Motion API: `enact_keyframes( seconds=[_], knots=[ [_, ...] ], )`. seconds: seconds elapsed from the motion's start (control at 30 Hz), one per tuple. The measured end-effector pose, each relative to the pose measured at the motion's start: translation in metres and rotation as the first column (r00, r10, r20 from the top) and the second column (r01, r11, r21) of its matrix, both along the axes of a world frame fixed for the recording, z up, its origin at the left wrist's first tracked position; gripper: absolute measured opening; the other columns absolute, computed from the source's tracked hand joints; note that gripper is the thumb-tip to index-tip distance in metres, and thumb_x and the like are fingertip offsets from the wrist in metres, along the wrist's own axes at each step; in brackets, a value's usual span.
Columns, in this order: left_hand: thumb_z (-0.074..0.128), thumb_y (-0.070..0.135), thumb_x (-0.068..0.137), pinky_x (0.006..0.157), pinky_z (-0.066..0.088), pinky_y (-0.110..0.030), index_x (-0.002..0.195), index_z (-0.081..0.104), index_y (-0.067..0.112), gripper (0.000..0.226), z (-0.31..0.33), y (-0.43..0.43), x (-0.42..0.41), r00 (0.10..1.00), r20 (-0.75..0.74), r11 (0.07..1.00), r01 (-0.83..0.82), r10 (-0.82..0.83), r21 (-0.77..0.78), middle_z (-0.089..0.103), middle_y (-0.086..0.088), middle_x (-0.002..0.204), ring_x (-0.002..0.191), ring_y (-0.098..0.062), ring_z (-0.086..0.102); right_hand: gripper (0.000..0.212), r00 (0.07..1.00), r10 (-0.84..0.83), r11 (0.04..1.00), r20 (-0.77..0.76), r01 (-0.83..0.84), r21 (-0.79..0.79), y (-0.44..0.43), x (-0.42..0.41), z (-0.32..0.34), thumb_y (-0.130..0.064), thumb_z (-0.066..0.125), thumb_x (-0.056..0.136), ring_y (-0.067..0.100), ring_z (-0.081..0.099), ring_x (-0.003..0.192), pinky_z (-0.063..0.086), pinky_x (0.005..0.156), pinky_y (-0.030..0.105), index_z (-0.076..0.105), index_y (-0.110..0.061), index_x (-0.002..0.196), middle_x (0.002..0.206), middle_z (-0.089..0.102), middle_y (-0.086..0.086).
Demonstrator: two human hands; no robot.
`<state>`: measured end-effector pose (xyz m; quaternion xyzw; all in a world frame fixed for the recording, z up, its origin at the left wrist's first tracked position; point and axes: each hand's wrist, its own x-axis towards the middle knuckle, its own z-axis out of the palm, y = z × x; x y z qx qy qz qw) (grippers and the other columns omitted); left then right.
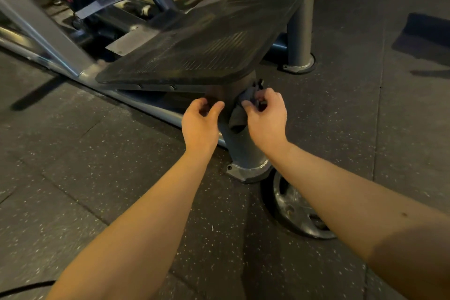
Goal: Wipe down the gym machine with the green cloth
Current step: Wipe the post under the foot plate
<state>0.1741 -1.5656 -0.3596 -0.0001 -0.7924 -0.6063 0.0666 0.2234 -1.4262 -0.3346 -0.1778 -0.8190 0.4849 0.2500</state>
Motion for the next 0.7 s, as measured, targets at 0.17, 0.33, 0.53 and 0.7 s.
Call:
enact_keyframes(
  seconds=[0.17,0.33,0.53,0.7],
  knots=[
    [0.075,0.035,0.092,0.083,0.056,-0.025,0.119,0.067,0.018,0.033,-0.005,-0.004,-0.002,1.0,0.028,0.999,0.009,-0.008,-0.033,0.068,0.01,0.103,0.095,-0.004,0.066,0.022,0.98,0.006,0.998,0.2,0.005,-0.056,-0.016,0.012,-0.057,-0.017,0.078,0.085,0.011,0.056,0.084,0.05,0.08,0.03,0.056,-0.019,0.082,0.098,0.053,-0.001],
    [0.074,0.034,0.092,0.087,0.061,-0.036,0.117,0.066,0.023,0.028,-0.006,-0.005,0.0,0.995,0.096,0.999,0.034,-0.035,0.015,0.069,0.011,0.102,0.094,-0.007,0.069,0.018,0.976,-0.041,0.987,0.212,0.072,-0.144,-0.011,0.009,-0.057,-0.02,0.078,0.086,0.016,0.058,0.084,0.05,0.077,0.031,0.061,-0.016,0.088,0.097,0.058,0.006],
    [0.073,0.034,0.093,0.083,0.063,-0.037,0.116,0.066,0.025,0.026,-0.008,-0.004,0.004,0.995,0.086,0.999,0.037,-0.04,0.038,0.07,0.01,0.103,0.092,-0.005,0.07,0.014,1.0,-0.005,1.0,-0.023,0.004,-0.023,0.013,-0.012,-0.009,-0.018,0.073,0.088,0.012,0.06,0.084,0.049,0.074,0.021,0.061,-0.02,0.094,0.095,0.06,0.003],
    [0.07,0.031,0.096,0.076,0.063,-0.029,0.119,0.063,0.023,0.026,-0.004,0.0,0.01,0.996,0.084,0.998,0.034,-0.038,0.049,0.067,0.009,0.106,0.094,-0.007,0.07,0.011,0.976,-0.031,0.992,0.214,0.055,-0.11,0.009,0.012,-0.052,-0.016,0.072,0.088,0.02,0.061,0.083,0.055,0.084,0.043,0.06,-0.016,0.088,0.088,0.062,0.007]
  ],
)
